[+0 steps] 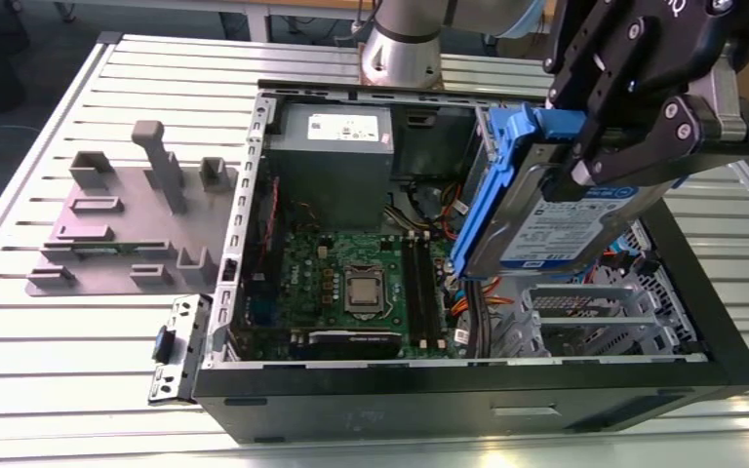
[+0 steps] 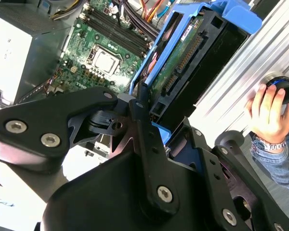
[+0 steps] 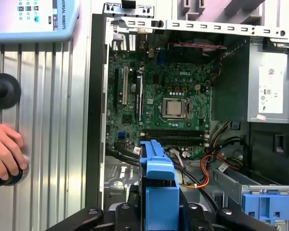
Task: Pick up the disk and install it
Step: 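Pick up the disk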
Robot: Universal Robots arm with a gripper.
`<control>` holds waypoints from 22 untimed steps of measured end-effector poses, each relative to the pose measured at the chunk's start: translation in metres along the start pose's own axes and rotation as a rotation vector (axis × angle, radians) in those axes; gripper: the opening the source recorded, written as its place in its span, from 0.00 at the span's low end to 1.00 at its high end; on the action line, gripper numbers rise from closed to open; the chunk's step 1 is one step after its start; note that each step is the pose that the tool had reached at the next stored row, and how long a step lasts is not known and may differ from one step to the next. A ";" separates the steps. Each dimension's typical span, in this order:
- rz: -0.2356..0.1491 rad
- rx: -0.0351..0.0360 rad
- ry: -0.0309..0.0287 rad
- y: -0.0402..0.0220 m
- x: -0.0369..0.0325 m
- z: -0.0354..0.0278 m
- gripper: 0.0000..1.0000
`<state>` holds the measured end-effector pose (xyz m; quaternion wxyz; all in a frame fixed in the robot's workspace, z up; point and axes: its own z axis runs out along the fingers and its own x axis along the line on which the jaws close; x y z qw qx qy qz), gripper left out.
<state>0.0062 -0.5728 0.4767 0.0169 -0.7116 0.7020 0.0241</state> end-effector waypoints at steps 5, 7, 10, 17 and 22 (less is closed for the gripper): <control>0.000 0.0000 0.0000 -0.0019 0.0000 0.0002 0.36; 0.000 0.0000 0.0000 -0.0022 0.0000 0.0002 0.36; 0.000 0.0000 0.0000 -0.0028 0.0000 0.0002 0.36; 0.000 0.0000 0.0000 -0.0048 0.0001 0.0003 0.36; 0.000 0.0000 0.0000 -0.0074 0.0001 0.0005 0.36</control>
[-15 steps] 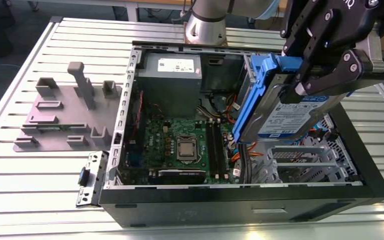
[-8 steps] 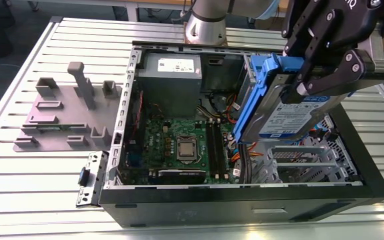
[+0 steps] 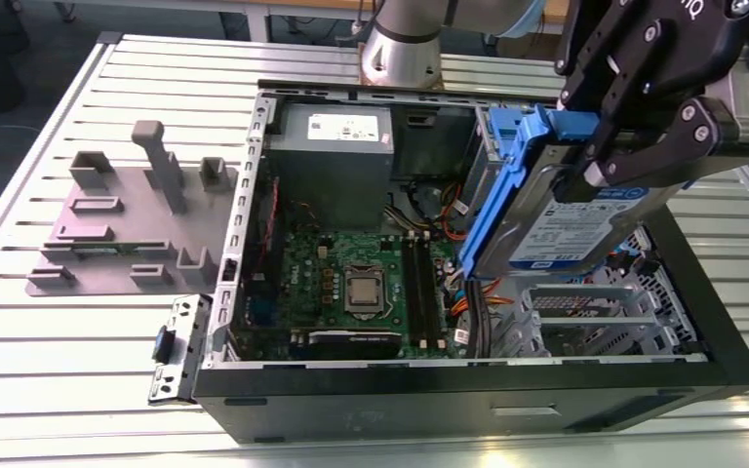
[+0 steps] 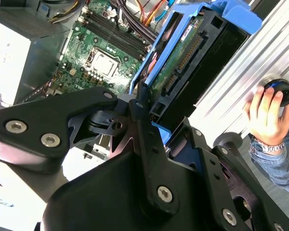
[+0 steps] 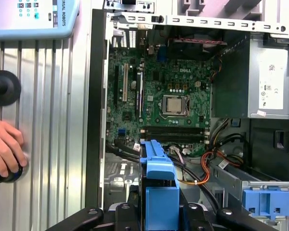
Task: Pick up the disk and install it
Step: 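Pick up the disk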
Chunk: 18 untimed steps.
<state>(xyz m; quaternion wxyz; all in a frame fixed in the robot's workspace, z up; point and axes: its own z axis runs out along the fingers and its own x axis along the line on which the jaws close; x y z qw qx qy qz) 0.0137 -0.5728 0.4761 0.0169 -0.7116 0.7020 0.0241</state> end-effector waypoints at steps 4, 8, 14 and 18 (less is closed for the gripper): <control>0.000 -0.0001 0.0000 -0.0033 0.0001 0.0002 0.36; 0.000 -0.0002 -0.0001 -0.0058 0.0018 0.0005 0.36; 0.000 -0.0002 -0.0004 -0.0075 0.0087 0.0006 0.36; 0.000 -0.0005 -0.0003 -0.0100 0.0116 0.0007 0.36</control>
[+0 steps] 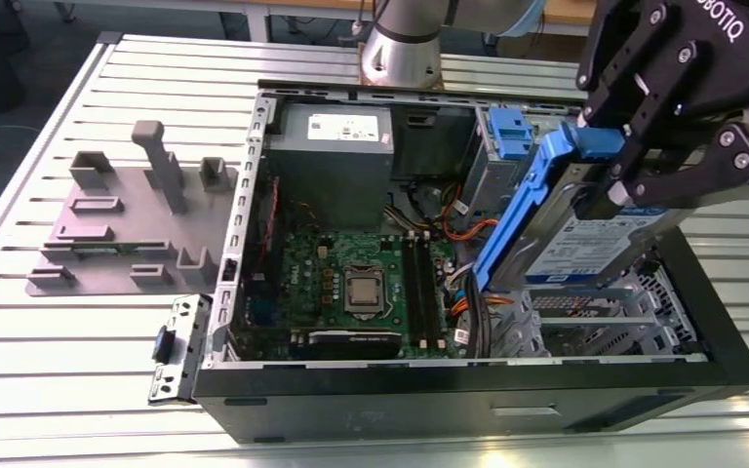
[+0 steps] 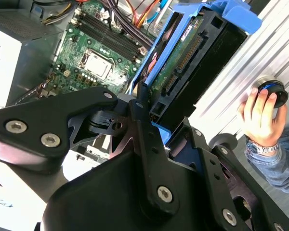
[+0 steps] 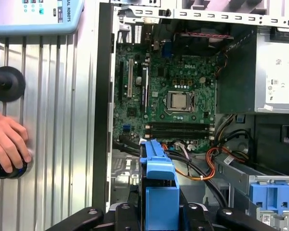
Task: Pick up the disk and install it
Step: 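Pick up the disk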
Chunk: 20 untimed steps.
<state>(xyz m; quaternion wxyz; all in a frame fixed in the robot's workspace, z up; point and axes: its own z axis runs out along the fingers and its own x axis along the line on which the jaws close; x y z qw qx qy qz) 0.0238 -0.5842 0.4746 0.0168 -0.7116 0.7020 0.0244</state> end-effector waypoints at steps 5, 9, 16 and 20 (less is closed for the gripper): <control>0.000 -0.0008 -0.0002 -0.0056 0.0020 0.0006 0.36; 0.000 -0.0012 -0.0002 -0.0094 0.0032 0.0009 0.36; 0.000 -0.0013 -0.0002 -0.0141 0.0047 0.0015 0.36; 0.000 -0.0014 -0.0001 -0.0166 0.0053 0.0018 0.36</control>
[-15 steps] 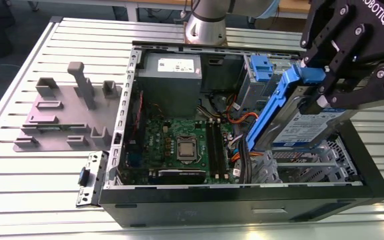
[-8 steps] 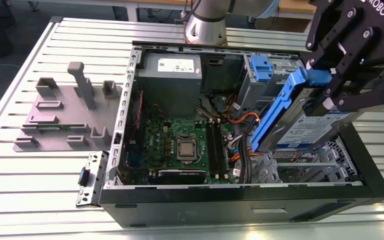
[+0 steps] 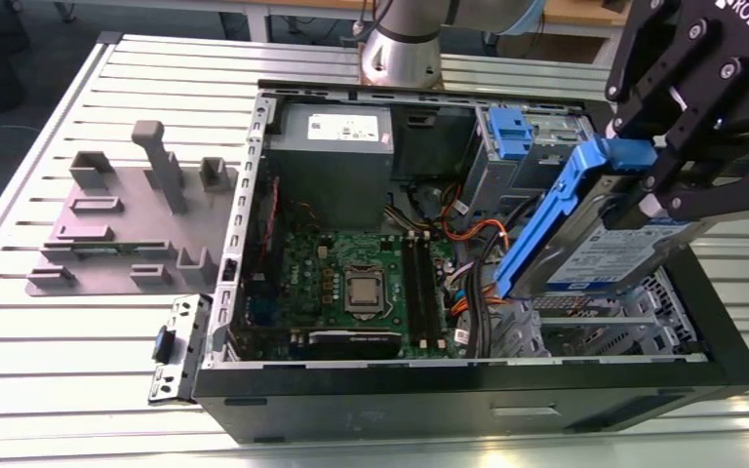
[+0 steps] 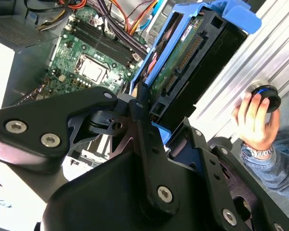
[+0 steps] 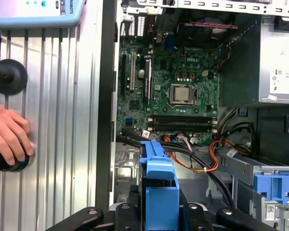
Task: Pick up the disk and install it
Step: 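Pick up the disk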
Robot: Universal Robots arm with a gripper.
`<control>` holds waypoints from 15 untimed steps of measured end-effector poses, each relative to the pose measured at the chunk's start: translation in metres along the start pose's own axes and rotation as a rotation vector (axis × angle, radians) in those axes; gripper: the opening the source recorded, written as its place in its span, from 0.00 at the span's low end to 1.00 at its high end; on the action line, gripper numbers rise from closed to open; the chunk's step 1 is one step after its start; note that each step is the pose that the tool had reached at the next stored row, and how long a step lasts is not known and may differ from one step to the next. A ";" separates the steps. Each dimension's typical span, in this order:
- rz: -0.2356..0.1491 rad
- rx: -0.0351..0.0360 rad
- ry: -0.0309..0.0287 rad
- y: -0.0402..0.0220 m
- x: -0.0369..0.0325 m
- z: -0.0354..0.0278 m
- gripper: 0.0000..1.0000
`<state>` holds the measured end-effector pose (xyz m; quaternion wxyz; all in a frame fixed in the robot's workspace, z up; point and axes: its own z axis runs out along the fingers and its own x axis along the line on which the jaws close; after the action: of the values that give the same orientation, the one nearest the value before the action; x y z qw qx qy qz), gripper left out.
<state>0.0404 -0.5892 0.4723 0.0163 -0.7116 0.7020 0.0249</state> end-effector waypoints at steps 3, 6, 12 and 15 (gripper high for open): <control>0.000 0.0000 0.0000 -0.0020 0.0005 0.0003 0.36; 0.000 -0.0001 0.0000 -0.0038 0.0009 0.0005 0.36; 0.000 -0.0002 0.0001 -0.0075 0.0016 0.0009 0.36; 0.000 -0.0002 0.0000 -0.0092 0.0019 0.0011 0.36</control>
<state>0.0496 -0.5909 0.4710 0.0163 -0.7115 0.7020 0.0250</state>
